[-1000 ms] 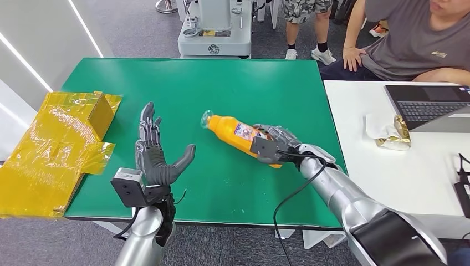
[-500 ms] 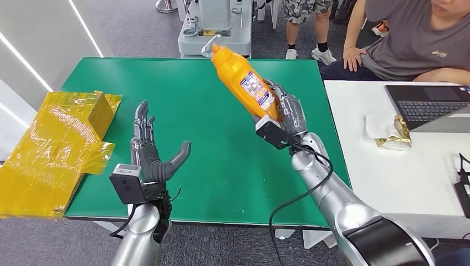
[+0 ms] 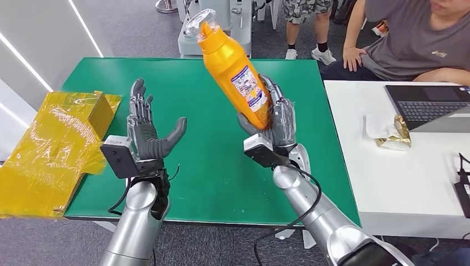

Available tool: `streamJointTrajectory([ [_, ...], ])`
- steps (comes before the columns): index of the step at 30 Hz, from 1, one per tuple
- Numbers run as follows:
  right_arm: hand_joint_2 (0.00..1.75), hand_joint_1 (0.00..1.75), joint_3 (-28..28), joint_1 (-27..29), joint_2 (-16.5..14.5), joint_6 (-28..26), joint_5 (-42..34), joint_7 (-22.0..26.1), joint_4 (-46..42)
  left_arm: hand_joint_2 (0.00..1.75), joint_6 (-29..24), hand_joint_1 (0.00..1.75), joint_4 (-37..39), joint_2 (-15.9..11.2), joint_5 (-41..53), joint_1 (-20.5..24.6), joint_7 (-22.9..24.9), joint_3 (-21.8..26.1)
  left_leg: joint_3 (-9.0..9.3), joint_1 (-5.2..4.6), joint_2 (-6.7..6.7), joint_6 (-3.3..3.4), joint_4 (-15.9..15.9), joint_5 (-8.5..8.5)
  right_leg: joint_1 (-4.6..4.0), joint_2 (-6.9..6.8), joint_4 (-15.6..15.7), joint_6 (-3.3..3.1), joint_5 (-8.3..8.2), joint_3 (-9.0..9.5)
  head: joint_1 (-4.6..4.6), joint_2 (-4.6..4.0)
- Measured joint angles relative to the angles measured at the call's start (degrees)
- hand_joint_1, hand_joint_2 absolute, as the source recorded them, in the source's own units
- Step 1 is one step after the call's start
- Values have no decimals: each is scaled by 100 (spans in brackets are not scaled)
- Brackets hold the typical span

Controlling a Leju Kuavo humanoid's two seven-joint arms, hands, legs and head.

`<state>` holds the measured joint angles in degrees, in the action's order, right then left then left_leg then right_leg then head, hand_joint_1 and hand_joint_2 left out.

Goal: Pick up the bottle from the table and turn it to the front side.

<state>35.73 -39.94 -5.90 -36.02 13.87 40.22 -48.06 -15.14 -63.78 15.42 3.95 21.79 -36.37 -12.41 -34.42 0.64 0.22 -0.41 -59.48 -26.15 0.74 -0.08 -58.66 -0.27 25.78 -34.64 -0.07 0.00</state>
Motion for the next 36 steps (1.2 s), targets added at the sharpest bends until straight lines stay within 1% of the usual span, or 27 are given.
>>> streamJointTrajectory([
  [8, 175, 175, 321, 57, -38, 244, -204, -2, 91, 175, 417, 0, 290, 186, 203, 385, 232, -134, -1, 0, -1, 0, -2, 0, 1, -1, 1, 0, 0, 0, 1, 0],
  [19, 175, 175, 532, 118, -68, 594, -159, 4, 482, 175, 526, 0, 519, 313, 388, 672, 344, -432, 0, 0, 0, 0, 0, 0, 0, 1, 0, 0, 0, -2, 0, 0],
  [24, 175, 175, 574, 107, -98, 631, -120, 2, 622, 175, 560, 0, 661, 347, 373, 737, 368, -472, 0, 0, 0, 0, 0, 0, 0, 1, 0, 0, 0, -2, 0, 0],
  [36, 175, 175, 609, 99, -101, 476, -114, -3, 826, 175, 917, 0, 1068, 458, 178, 934, 525, -479, -1, 0, 0, 0, -1, 0, 0, 1, 0, 0, 0, -2, 0, 0],
])
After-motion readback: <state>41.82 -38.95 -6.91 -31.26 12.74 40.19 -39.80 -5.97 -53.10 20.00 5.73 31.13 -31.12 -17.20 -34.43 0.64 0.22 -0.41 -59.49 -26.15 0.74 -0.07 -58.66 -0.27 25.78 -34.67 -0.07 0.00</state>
